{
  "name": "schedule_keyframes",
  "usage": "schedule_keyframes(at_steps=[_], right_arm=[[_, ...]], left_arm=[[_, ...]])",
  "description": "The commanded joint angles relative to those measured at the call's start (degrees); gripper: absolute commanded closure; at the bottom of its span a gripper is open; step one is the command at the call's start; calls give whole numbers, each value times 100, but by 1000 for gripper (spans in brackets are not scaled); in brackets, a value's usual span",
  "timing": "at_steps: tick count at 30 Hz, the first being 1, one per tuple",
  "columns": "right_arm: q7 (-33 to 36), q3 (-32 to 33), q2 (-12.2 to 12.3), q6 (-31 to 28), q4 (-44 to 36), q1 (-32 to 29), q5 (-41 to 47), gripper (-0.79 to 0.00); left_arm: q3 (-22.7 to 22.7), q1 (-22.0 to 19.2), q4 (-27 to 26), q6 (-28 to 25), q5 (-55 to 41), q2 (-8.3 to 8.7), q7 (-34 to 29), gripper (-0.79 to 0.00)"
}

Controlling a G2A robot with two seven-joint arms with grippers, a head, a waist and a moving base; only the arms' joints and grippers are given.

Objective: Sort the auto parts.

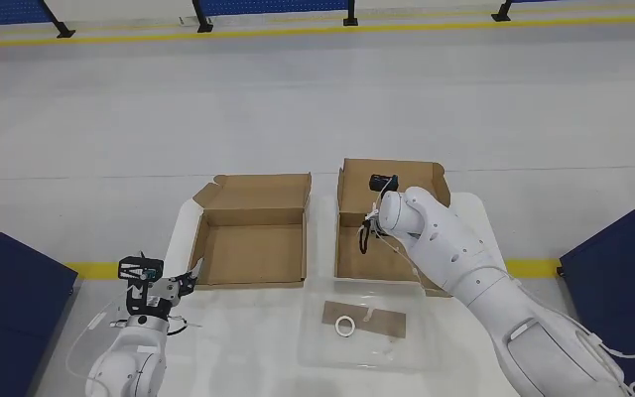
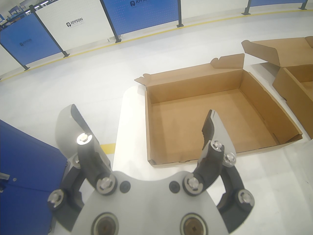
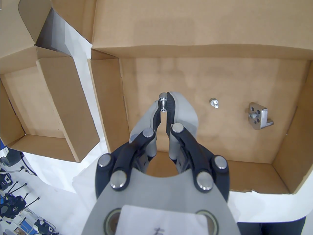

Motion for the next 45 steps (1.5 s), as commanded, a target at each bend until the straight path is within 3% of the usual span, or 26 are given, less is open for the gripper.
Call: schedule_keyframes(at_steps=[1,29,45], right_arm=[[0,0,0,-1,1,0,0,0],[-213,57,10,-96,-3,-103,-23,0],[53,41,-93,171,352,-226,-213,0]], left_arm=[[0,0,0,0,0,0,0,-785],[0,0,0,0,0,0,0,-785],[0,0,0,0,0,0,0,-785]])
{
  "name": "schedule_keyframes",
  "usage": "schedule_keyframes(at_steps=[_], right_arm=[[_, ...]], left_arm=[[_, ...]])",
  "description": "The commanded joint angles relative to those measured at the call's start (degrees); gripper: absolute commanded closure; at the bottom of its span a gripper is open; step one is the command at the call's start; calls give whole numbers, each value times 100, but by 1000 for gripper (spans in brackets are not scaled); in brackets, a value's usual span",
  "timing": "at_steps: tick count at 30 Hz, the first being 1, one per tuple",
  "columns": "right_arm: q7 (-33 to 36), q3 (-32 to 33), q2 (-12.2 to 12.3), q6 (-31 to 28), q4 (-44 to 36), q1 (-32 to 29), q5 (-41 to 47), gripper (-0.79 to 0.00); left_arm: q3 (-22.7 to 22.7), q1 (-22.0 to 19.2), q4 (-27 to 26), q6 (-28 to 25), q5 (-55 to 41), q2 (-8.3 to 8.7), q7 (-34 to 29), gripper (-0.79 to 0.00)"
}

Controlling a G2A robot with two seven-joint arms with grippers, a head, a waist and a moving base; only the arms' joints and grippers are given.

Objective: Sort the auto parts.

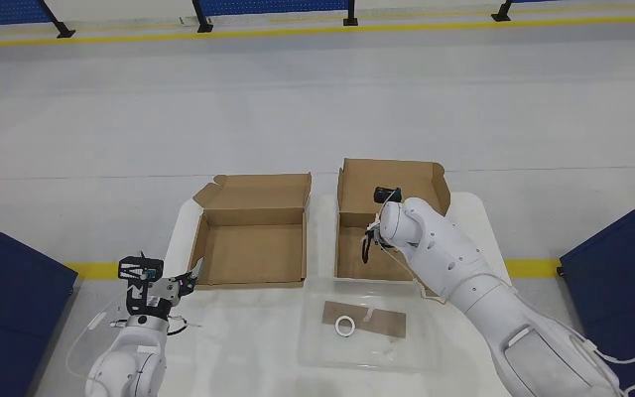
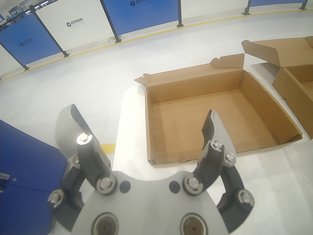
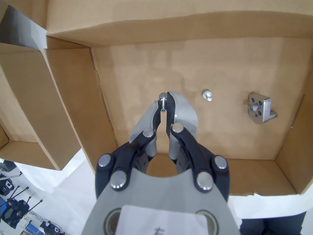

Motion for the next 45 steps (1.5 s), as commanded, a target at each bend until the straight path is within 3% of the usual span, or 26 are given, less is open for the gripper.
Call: schedule_keyframes(at_steps=[1,32,39,45], right_arm=[[-16,-7,-33,32,110,26,4,0],[-454,-95,-610,-116,1666,374,353,0],[-468,-96,-704,-193,1877,440,362,-129],[-509,-79,-765,-249,1985,479,351,-185]], left_arm=[[0,0,0,0,0,0,0,-785],[0,0,0,0,0,0,0,-785],[0,0,0,0,0,0,0,-785],[0,0,0,0,0,0,0,-785]])
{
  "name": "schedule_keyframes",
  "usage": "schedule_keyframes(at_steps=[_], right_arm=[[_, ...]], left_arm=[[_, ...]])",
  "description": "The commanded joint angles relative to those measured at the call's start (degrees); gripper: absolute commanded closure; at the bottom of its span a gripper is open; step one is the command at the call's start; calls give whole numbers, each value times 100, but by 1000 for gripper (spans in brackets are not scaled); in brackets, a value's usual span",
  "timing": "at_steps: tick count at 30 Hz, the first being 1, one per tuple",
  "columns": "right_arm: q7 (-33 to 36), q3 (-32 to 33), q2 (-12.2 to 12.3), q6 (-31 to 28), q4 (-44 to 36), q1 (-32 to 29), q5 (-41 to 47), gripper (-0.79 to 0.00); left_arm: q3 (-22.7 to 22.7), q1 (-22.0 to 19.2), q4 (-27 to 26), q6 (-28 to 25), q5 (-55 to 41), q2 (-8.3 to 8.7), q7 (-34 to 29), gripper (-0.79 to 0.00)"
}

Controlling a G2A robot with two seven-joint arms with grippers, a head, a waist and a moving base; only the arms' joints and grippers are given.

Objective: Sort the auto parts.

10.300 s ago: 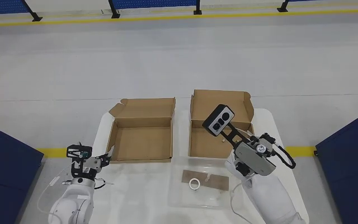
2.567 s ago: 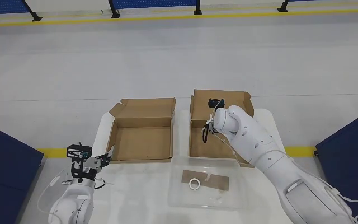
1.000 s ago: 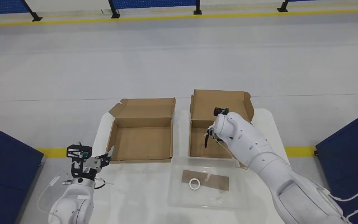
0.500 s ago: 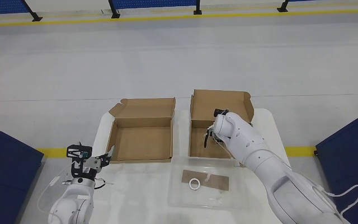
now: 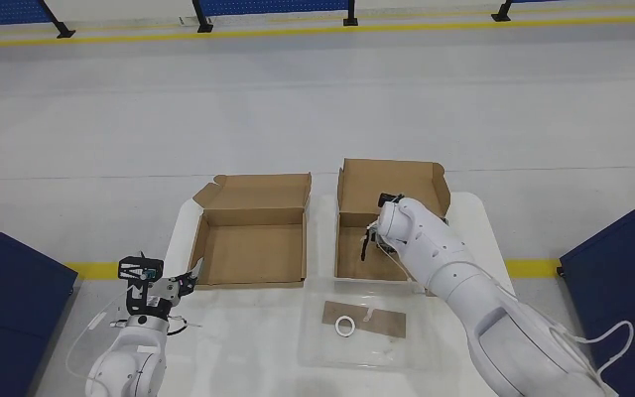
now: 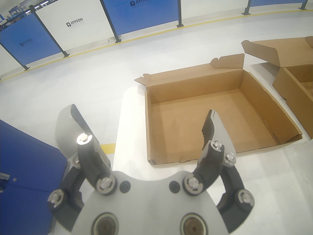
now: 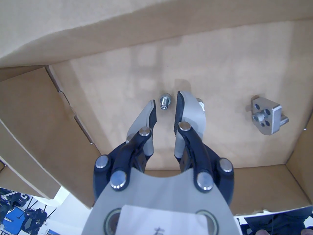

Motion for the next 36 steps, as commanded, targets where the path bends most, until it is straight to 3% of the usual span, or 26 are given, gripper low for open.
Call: schedule_keyframes(at_steps=[1,11,13,14,15,22,29,36], right_arm=[[-18,14,-16,-19,12,12,-5,-200],[47,150,22,-4,-290,35,-164,-394],[83,215,67,70,-463,11,-248,-563],[101,251,93,109,-557,-8,-284,-705],[124,296,122,148,-660,-33,-318,-785],[327,963,512,211,-1868,-430,-590,-785],[1094,2664,1154,-742,-4195,-1695,-397,-785],[2022,4293,1509,-1595,-5832,-2948,514,-785]], left_arm=[[0,0,0,0,0,0,0,-785],[0,0,0,0,0,0,0,-785],[0,0,0,0,0,0,0,-785],[0,0,0,0,0,0,0,-785],[0,0,0,0,0,0,0,-785],[0,0,0,0,0,0,0,-785],[0,0,0,0,0,0,0,-785],[0,0,0,0,0,0,0,-785]])
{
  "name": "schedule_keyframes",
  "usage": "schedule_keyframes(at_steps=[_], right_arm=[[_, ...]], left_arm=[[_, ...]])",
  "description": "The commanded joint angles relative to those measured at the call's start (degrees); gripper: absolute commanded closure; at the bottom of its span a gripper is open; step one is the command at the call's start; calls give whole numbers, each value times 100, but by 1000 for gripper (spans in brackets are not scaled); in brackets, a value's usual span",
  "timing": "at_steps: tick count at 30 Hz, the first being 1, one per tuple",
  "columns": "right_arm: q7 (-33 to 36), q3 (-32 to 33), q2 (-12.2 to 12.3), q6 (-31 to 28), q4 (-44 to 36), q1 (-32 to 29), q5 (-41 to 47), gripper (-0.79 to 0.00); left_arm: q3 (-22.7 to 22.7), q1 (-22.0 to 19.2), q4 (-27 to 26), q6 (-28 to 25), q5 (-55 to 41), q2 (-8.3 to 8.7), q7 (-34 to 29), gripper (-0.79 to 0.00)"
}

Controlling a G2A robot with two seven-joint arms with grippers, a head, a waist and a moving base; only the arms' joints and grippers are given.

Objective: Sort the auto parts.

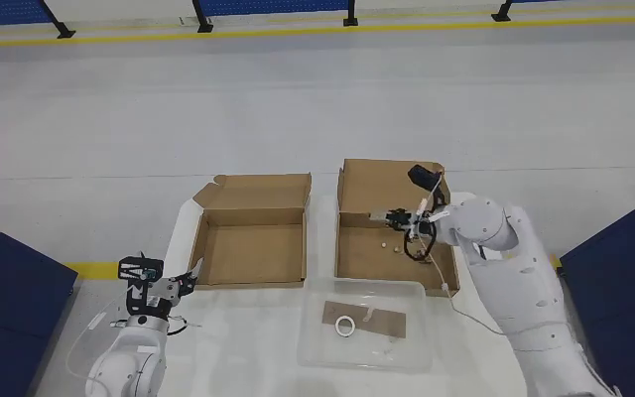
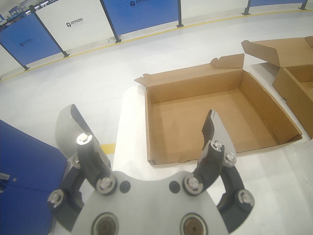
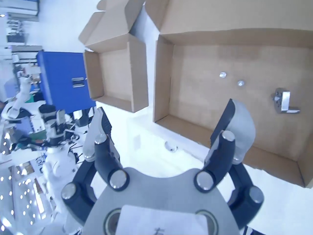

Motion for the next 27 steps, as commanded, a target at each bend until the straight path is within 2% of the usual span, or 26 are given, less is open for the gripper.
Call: schedule_keyframes(at_steps=[1,6,15,20,27], right_arm=[[257,494,72,-243,-337,-331,389,-785],[738,1282,192,-721,-707,-876,1234,-785],[1562,2328,356,-1431,-751,-1630,2740,-785],[1769,2625,436,-1743,-744,-1925,3234,-785],[1769,2678,464,-1800,-747,-1993,3238,-785]], left_arm=[[0,0,0,0,0,0,0,-785],[0,0,0,0,0,0,0,-785],[0,0,0,0,0,0,0,-785],[0,0,0,0,0,0,0,-785],[0,0,0,0,0,0,0,-785]])
